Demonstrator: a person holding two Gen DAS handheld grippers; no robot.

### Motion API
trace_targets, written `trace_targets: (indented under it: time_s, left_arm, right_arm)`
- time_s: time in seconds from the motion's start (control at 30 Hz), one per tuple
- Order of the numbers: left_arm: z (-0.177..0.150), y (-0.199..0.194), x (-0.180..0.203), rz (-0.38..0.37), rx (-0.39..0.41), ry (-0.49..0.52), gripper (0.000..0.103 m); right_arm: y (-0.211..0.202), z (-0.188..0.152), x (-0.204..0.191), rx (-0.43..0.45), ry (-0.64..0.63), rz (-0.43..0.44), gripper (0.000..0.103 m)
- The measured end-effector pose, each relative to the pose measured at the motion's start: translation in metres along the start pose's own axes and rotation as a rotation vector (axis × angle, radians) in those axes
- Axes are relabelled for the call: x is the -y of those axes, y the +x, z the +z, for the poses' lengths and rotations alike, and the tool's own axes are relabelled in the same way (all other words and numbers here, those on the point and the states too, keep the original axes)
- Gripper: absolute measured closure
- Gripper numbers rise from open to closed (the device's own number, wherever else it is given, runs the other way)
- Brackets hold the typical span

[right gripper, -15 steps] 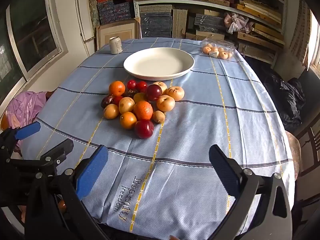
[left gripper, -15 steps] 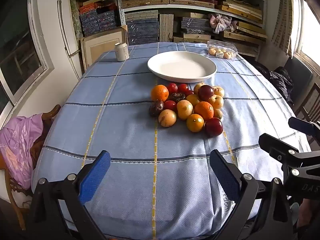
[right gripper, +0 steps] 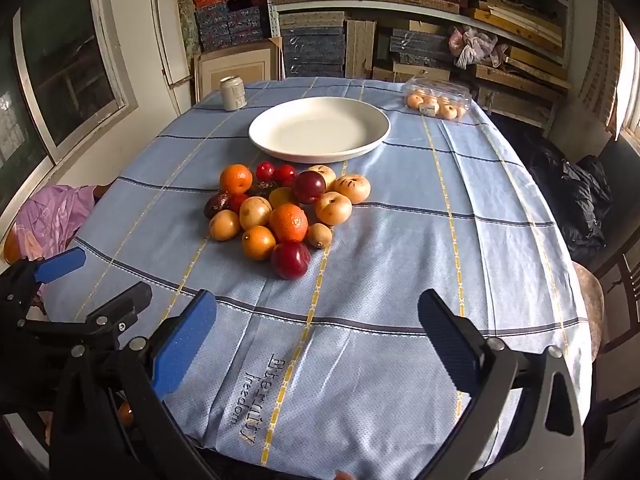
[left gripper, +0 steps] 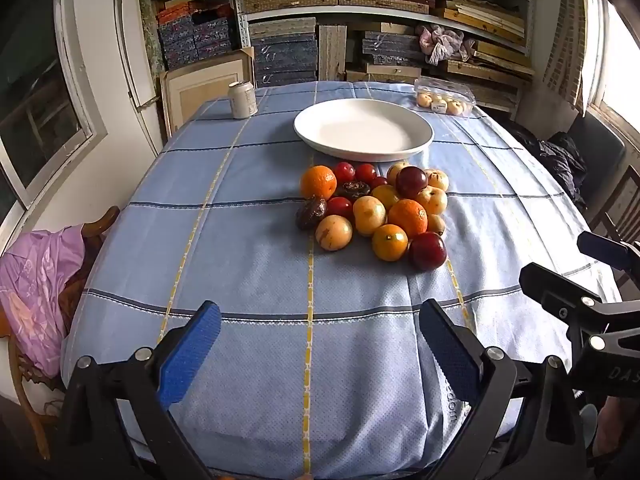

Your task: Organize fruits

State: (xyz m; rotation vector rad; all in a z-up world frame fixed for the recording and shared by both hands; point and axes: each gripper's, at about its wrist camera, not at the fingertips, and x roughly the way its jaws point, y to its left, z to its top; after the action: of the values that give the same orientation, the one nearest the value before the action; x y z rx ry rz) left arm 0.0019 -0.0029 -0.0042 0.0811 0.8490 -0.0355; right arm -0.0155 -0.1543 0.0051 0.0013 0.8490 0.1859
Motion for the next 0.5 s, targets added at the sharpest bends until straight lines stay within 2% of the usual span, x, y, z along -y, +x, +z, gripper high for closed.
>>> trace_targets:
  time_s: [0.5]
  left_arm:
    - [-0.0031, 0.003, -0.0051, -0.011, -0.011, -0.008, 0.003]
  right_arm:
    - [-0.0021, -0.0003, -0.0033, 0.004, 0.006, 0.004, 0.004]
